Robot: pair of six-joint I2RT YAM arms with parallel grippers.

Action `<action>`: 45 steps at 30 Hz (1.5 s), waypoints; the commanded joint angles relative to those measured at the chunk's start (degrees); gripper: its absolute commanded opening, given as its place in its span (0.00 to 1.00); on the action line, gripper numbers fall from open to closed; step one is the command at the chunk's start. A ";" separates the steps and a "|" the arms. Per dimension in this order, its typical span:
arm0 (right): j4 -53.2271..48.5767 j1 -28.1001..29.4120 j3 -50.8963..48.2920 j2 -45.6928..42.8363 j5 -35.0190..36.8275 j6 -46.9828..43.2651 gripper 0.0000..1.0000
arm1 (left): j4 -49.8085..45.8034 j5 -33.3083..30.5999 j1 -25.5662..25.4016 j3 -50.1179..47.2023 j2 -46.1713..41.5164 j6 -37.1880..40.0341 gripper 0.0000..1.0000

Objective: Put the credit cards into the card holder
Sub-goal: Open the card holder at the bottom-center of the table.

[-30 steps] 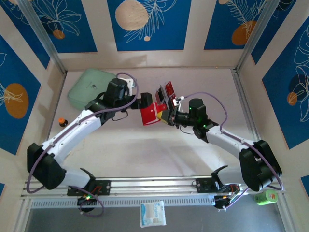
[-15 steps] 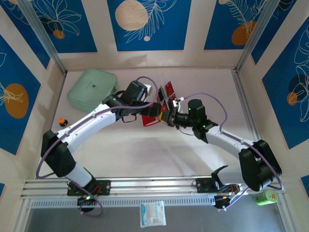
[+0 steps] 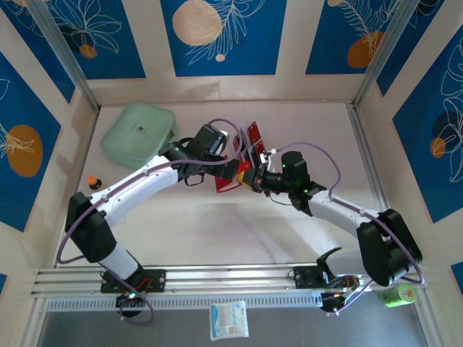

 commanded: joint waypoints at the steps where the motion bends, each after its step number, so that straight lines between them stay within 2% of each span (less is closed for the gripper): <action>1: 0.31 -0.54 -1.26 -1.38 0.59 -0.66 0.00 | -2.89 -3.39 -0.41 -2.06 -2.74 1.59 1.00; 16: 1.87 1.19 -6.62 -2.74 4.39 0.25 0.00 | 0.02 -4.17 -0.42 -16.26 -7.94 -0.50 1.00; 22: 4.88 4.76 -11.44 -3.07 10.23 1.11 0.00 | 2.67 -4.37 -0.43 -21.88 -8.15 -1.36 1.00; 29: 10.41 10.86 -17.64 -3.24 20.28 2.43 0.00 | 6.64 -4.09 -0.53 -26.78 -6.12 -2.51 1.00; 36: 10.69 15.41 -20.21 -4.12 28.37 2.54 0.00 | 9.00 -4.74 -0.57 -29.13 -2.73 -2.20 1.00; 39: 10.47 16.52 -20.31 -3.60 30.06 2.64 0.00 | 9.46 -5.61 -0.62 -29.42 -1.33 -2.08 1.00; 45: 12.31 17.42 -19.48 0.83 28.90 3.33 0.00 | 9.24 -7.50 -0.58 -29.24 0.49 -1.90 1.00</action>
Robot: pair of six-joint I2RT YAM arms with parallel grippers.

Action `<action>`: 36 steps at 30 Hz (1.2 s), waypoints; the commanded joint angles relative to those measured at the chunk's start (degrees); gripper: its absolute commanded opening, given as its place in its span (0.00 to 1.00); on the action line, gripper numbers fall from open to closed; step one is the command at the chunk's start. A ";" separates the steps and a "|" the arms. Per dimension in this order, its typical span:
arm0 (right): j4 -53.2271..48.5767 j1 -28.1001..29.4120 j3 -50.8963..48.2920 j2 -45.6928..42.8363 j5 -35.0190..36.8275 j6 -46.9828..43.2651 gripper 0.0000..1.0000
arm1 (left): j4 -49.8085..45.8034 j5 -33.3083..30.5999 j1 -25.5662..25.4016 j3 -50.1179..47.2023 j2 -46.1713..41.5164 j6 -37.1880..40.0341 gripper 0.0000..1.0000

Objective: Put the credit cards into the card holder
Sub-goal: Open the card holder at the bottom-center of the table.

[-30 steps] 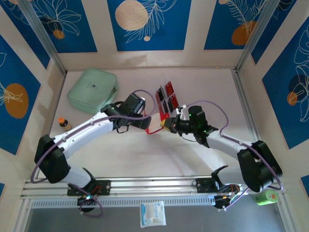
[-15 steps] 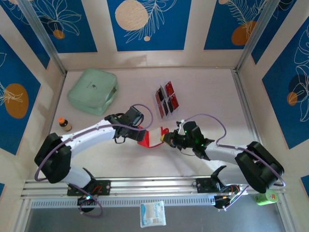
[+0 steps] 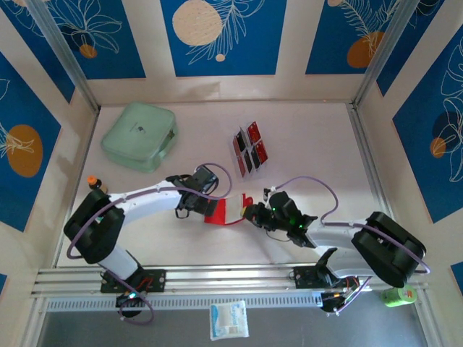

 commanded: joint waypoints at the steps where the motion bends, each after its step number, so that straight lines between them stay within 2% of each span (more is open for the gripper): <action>1: 3.48 0.60 0.74 2.82 0.61 0.88 0.00 | 0.14 -2.52 -0.63 -0.28 0.81 -0.07 1.00; 6: 6.11 0.95 2.01 6.96 -1.98 1.15 0.02 | -0.60 -3.68 -0.64 0.18 0.51 0.35 1.00; 9: 5.45 0.64 2.42 6.57 -3.10 0.54 0.18 | -0.71 -4.07 -0.60 0.12 0.57 0.51 1.00; 11: 3.03 -0.03 2.46 4.57 -3.45 0.02 0.25 | -0.74 -4.26 -0.58 0.09 0.81 0.58 1.00; 16: -8.61 -3.15 2.94 -4.83 -3.57 -3.23 0.32 | -0.88 -4.84 -0.59 0.28 1.35 1.08 1.00; 20: -17.67 -6.03 4.81 -10.99 -5.12 -6.50 0.32 | -1.03 -5.15 -0.61 0.64 1.34 1.51 1.00; 23: -21.77 -6.70 7.72 -11.41 -7.00 -9.28 0.32 | -0.97 -5.29 -0.59 0.73 1.20 1.65 1.00; 32: -21.24 -4.39 16.81 1.23 -12.14 -13.22 0.21 | -0.79 -5.75 -0.59 0.97 1.49 2.40 1.00; 36: -19.63 -4.40 17.80 6.02 -12.85 -13.22 0.16 | -0.72 -6.03 -0.55 1.25 1.97 2.58 1.00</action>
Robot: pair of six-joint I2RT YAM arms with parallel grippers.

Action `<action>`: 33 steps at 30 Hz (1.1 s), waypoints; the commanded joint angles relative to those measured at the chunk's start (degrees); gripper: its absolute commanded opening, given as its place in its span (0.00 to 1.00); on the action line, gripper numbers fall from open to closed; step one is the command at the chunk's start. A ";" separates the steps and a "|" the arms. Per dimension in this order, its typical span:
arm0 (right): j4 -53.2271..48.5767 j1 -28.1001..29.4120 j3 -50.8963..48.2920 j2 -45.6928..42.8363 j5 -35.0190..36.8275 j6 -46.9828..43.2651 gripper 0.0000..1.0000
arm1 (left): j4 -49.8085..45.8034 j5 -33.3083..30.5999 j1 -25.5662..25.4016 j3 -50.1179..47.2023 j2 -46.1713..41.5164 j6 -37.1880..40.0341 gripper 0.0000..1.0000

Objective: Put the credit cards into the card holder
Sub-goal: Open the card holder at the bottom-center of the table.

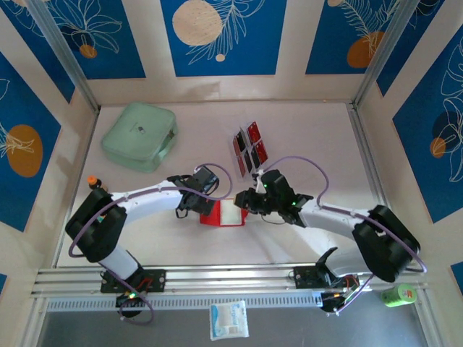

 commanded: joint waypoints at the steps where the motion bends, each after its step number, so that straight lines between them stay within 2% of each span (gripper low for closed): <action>1: -0.18 -0.09 0.81 2.55 -2.09 -1.60 0.16 | -0.67 -1.53 -0.55 1.32 1.31 0.98 1.00; 9: 0.73 -3.83 -3.14 4.84 -1.98 -2.09 0.08 | -0.31 -2.22 -0.54 0.75 1.96 1.09 1.00; 17: 3.94 -4.68 -6.62 8.65 -2.05 -1.95 0.00 | -0.41 -2.52 -0.55 0.14 2.17 0.08 1.00; 20: 4.49 -4.59 -7.08 8.70 -2.52 -1.82 0.00 | -1.24 -1.90 -0.54 0.93 1.70 -0.39 1.00; 25: 3.81 -4.34 -7.42 7.64 -2.35 -2.22 0.00 | -3.17 2.42 -0.51 4.60 -0.83 -1.84 1.00; 33: 3.26 -4.07 -7.19 7.10 -2.17 -2.52 0.00 | -3.40 15.17 -0.55 11.65 -5.16 -5.91 1.00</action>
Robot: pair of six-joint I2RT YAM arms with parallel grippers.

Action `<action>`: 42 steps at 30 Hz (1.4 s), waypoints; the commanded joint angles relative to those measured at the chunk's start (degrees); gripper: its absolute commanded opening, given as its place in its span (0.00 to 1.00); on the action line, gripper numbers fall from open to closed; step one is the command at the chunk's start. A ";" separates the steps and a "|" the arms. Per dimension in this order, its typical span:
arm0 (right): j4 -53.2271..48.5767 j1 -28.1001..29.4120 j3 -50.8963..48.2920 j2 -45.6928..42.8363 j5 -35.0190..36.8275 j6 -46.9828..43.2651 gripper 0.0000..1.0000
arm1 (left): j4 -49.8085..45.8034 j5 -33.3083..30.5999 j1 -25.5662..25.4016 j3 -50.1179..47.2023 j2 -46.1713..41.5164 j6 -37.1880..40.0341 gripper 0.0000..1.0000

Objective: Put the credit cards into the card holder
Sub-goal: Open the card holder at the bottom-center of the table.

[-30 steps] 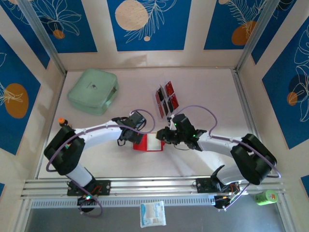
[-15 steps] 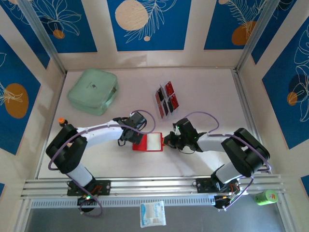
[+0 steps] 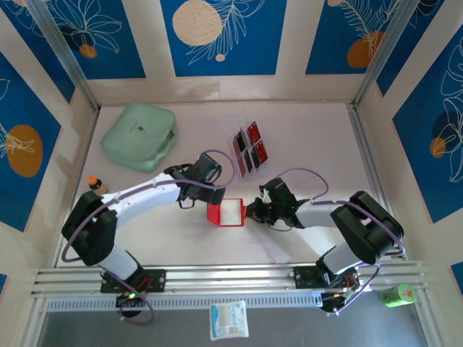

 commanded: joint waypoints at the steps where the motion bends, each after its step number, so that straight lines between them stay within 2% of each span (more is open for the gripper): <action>1: -0.61 0.35 -0.62 -0.83 -0.94 -1.05 0.00 | -0.35 8.81 -0.62 2.69 -2.91 -3.73 1.00; 7: -0.52 0.62 -0.62 -0.83 -0.70 -0.80 0.00 | 8.20 19.66 -0.60 0.76 -5.91 -12.49 1.00; 11: -0.52 0.66 -0.64 -0.66 -0.59 -0.69 0.00 | 17.50 25.54 -0.83 -3.51 -7.28 -19.82 1.00; 20: 0.53 0.88 -0.74 0.14 -0.51 -0.01 0.00 | 29.83 31.37 -2.67 -8.08 -3.30 -27.70 1.00; 28: 0.19 0.88 -1.18 -0.43 0.24 0.38 0.00 | 25.40 26.17 -2.58 -12.40 -4.20 -25.06 1.00; 42: -0.43 0.49 -0.68 -2.02 -0.41 1.10 0.00 | 19.91 13.06 -2.20 -17.09 -3.77 -12.55 1.00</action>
